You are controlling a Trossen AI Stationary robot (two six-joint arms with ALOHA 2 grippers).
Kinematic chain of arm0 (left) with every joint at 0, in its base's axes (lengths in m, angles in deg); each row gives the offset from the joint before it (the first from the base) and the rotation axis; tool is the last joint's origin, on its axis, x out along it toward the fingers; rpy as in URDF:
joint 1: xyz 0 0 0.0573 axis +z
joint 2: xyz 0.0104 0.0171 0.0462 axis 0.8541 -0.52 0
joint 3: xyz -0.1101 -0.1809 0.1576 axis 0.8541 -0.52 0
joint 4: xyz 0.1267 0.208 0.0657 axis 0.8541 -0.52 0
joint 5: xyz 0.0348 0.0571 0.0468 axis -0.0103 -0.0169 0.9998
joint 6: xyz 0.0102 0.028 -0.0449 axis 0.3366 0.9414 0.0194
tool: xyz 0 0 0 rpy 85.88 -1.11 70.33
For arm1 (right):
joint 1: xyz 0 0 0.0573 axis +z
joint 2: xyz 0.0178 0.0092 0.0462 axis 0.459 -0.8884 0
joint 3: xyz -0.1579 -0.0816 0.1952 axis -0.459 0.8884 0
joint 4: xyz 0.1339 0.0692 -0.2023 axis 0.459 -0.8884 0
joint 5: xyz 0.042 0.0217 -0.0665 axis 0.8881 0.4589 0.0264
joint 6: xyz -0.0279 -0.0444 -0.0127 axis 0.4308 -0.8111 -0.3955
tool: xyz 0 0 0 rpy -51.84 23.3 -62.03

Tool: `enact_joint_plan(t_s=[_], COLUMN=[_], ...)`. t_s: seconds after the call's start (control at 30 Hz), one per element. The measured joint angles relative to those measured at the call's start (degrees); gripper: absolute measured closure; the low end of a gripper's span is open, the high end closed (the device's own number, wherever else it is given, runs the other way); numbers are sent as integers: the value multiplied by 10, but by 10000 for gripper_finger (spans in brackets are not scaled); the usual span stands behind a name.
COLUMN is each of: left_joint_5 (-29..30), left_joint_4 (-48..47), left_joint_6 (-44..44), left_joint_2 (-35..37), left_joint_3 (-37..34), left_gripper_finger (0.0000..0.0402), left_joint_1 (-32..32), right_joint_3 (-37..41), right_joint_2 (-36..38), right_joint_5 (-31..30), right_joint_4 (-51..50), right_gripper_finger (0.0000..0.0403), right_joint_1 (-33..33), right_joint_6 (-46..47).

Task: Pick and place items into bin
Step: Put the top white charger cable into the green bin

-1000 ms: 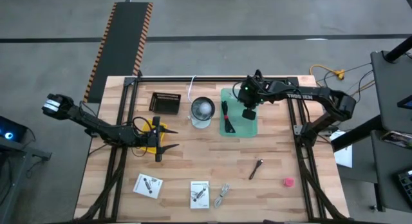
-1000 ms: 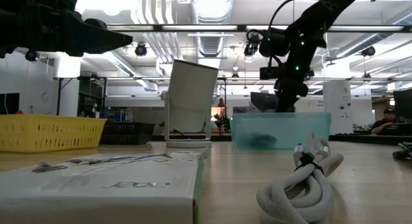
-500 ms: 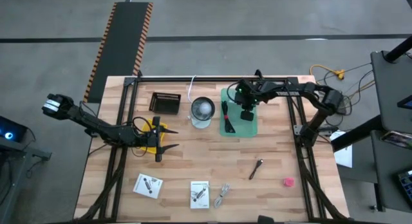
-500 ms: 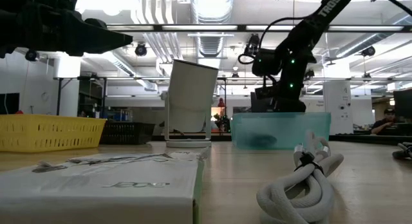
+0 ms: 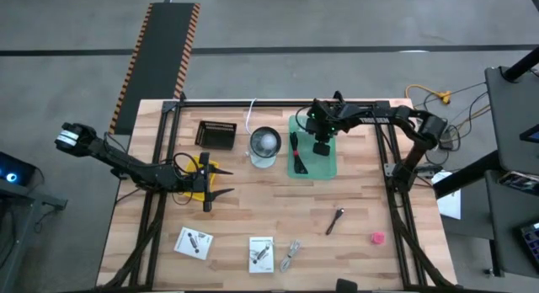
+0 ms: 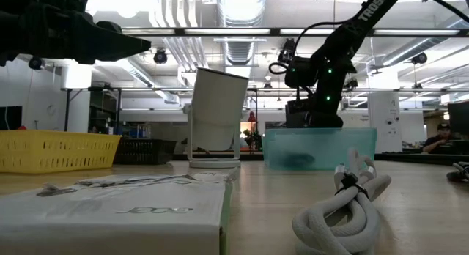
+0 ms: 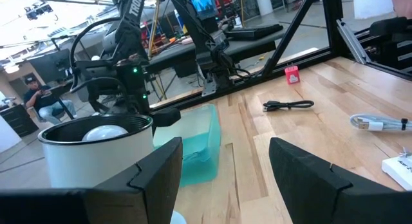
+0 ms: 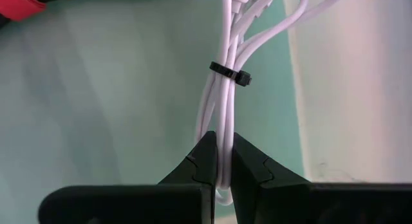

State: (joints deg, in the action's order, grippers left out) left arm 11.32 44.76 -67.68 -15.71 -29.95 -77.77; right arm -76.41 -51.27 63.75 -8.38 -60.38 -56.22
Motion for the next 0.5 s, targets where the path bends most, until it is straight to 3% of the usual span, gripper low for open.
enact_joint_plan(t_s=[0.5], left_joint_5=[0], left_joint_4=[0], left_joint_6=[0], left_joint_2=[0], left_joint_3=[0], left_gripper_finger=[185], left_joint_1=[0], right_joint_3=[0], right_joint_2=[0], right_joint_5=[0], right_joint_4=[0], right_gripper_finger=[382], right_joint_1=[0], right_joint_6=[13])
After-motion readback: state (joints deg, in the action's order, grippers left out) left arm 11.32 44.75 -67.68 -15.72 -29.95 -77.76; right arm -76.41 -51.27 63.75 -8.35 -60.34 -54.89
